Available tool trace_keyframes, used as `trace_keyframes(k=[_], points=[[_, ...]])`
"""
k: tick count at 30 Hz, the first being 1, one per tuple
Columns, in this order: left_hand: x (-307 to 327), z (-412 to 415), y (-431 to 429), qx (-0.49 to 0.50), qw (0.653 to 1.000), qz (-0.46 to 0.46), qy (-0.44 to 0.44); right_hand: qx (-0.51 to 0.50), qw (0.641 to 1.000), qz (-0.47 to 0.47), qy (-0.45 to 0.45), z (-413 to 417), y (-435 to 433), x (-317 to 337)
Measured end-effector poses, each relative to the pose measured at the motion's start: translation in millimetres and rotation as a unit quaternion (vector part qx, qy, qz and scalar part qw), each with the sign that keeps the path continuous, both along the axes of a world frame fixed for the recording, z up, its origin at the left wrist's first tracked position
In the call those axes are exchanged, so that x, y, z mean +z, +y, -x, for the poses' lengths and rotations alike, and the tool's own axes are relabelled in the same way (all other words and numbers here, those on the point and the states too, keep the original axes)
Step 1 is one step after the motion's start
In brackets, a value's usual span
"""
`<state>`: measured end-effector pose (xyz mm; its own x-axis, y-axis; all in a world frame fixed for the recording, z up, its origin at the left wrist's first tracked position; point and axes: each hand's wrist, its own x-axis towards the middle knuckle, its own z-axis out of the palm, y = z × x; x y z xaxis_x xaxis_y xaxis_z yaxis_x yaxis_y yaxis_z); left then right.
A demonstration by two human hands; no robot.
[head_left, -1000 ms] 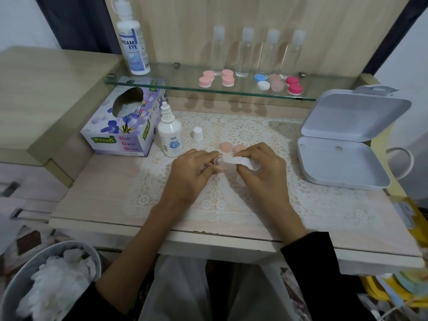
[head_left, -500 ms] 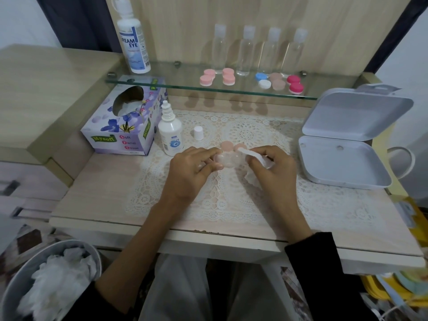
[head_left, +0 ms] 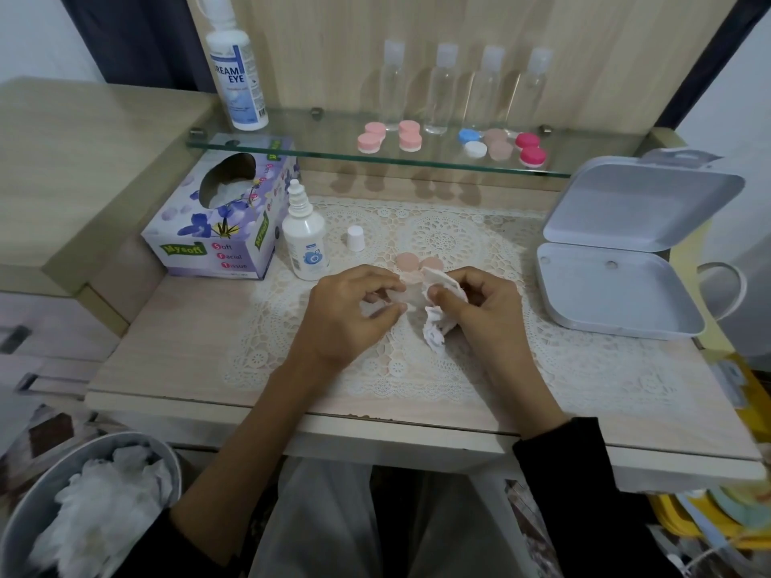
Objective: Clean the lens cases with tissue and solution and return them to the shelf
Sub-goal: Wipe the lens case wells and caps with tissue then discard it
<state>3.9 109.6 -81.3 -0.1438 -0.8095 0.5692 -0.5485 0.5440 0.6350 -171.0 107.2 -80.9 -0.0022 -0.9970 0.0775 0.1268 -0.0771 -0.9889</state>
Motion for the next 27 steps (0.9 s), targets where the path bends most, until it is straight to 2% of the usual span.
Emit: trace_keyframes(k=[2,7,11,16,20,24,27], points=[[0.1,1.0,0.8,0.002,1.0,0.004,-0.006,-0.002,1.0,0.002,0.013,0.6,0.3,-0.5],[-2.9,-2.2,-2.0,0.002,0.999,0.001,-0.04,-0.03,0.99,0.039,0.129,4.0,-2.7,1.0],[-6.5,-2.1,-3.8,0.008,0.997,-0.009,-0.076,-0.042,0.989,0.041,0.136,4.4,-2.1,2.0],[-5.4,-2.1,-3.5,-0.006,0.998,-0.024,-0.053,-0.083,0.978,0.079,0.171,2.8,-1.1,6.3],[-1.2,-1.5,-1.3,-0.002,0.999,-0.015,-0.028,-0.089,0.975,0.132,0.158,-1.1,4.2,13.0],[6.2,-5.8,2.1,0.015,1.0,0.009,0.016,-0.092,0.954,0.193,0.212,-1.9,7.7,14.4],[13.3,-8.5,3.9,-0.002,1.0,0.003,0.014,-0.077,0.947,0.21,0.23,-1.9,10.5,12.0]])
